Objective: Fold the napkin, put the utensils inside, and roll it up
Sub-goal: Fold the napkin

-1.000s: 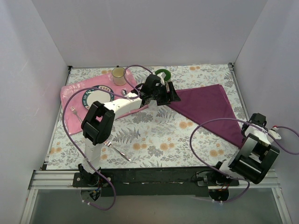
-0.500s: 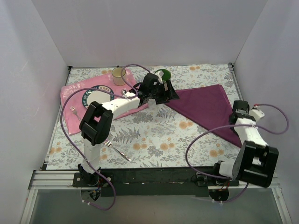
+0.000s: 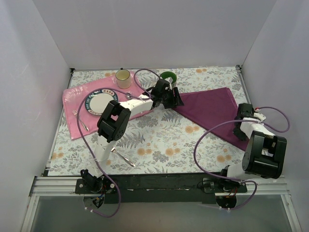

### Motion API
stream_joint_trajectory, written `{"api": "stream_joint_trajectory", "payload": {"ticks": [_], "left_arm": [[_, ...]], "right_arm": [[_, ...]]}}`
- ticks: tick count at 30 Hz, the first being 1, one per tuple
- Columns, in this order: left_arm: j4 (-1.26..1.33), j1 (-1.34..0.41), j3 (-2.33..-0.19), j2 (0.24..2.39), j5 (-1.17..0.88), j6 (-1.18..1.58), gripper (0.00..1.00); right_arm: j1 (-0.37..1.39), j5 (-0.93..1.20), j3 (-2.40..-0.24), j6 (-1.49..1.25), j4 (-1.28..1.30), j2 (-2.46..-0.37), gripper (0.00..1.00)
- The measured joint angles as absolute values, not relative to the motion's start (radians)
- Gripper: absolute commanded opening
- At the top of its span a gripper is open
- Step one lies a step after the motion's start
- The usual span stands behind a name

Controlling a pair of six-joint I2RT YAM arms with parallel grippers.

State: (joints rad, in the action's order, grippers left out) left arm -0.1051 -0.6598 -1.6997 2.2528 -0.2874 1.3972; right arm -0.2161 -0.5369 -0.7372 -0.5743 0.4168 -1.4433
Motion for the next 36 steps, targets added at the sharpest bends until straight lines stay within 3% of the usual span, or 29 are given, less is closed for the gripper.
{"api": "stream_joint_trajectory", "payload": {"ticks": [7,28,33,36], "left_arm": [[-0.128,-0.656,-1.744,2.328,-0.245,1.354,0.52],[-0.156,-0.654,-1.747,2.226,-0.223,1.343,0.57],[-0.147,-0.649,-1.747,2.220,-0.223,1.337,0.55],[-0.132,-0.645,-1.751,2.232,-0.221,1.322,0.49]], "right_arm": [[-0.360,-0.535,-0.687,-0.567,0.406,-1.415,0.19],[-0.405,-0.403,-0.551,-0.643,0.449,-1.208,0.17],[-0.400,-0.352,-0.577,-0.585,0.501,-1.213,0.18],[-0.382,-0.306,-0.625,-0.521,0.513,-1.227,0.21]]}}
